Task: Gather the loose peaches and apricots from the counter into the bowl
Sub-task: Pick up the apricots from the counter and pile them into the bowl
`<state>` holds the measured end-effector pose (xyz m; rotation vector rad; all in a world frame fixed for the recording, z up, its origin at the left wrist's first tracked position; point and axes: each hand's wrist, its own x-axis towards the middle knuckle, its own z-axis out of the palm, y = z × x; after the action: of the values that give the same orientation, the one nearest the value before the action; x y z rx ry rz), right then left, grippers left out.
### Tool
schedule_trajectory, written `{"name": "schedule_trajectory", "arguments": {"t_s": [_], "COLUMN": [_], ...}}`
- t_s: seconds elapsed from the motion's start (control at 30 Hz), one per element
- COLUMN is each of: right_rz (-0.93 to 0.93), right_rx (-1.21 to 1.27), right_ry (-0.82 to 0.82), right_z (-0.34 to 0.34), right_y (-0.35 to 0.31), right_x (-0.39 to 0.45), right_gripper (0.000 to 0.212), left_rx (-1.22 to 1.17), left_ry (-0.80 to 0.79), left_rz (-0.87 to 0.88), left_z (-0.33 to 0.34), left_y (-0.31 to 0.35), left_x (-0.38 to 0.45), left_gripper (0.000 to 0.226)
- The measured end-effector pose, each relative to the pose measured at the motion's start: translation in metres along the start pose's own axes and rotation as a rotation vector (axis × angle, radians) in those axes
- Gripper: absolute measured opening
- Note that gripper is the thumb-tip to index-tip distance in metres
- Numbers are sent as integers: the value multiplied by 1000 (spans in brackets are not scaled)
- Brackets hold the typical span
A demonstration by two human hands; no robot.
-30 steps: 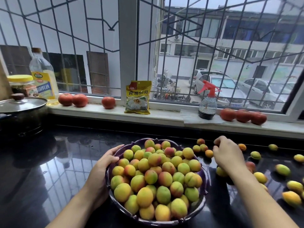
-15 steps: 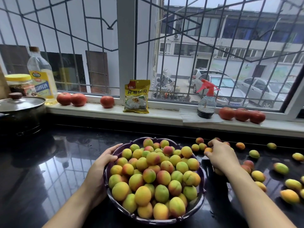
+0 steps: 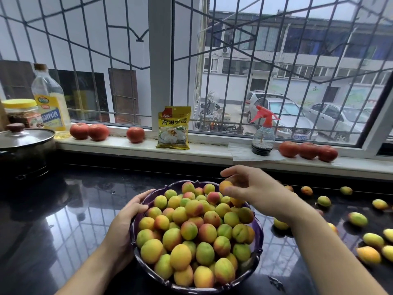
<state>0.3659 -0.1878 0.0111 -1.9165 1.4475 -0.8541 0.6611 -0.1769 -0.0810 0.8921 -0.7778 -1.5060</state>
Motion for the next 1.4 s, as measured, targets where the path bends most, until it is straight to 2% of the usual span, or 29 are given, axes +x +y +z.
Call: {"name": "schedule_trajectory", "arguments": {"t_s": [0.17, 0.33, 0.5, 0.7, 0.77, 0.87, 0.93, 1.03, 1.17, 1.27, 1.4], "right_rz": [-160, -191, -207, -200, -189, -91, 73, 467, 632, 686, 684], "right_rx": [-414, -605, -609, -559, -415, -232, -356, -555, -590, -623, -684], "right_ry": [-30, -31, -103, -85, -7, 242, 369, 355, 392, 310, 20], "right_z": [21, 29, 29, 23, 15, -10, -31, -57, -74, -71, -56], "right_y": [-9, -13, -13, -11, -9, 0, 23, 65, 79, 83, 74], "right_x": [-1, 0, -1, -2, -4, -5, -2, -5, -14, -12, -11], "right_gripper": [23, 32, 35, 42, 38, 31, 26, 17, 18, 14, 8], "left_rx": [-7, -11, -5, 0, -3, -2, 3, 17, 19, 20, 9], "left_ry": [4, 6, 12, 12, 9, 5, 2, 4, 8, 13, 20], "left_rz": [1, 1, 9, 10, 10, 14, 15, 16, 19, 18, 4], "left_z": [0, -1, 0, -1, -2, -1, -1, -1, 1, 1, 1], "left_y": [0, -1, 0, -1, -1, -1, -1, 0, 0, 0, 0], "left_x": [1, 1, 2, 2, 3, 2, 1, 0, 0, -1, -1], "left_gripper": [46, 48, 51, 51, 50, 50, 50, 47, 46, 46, 45]}}
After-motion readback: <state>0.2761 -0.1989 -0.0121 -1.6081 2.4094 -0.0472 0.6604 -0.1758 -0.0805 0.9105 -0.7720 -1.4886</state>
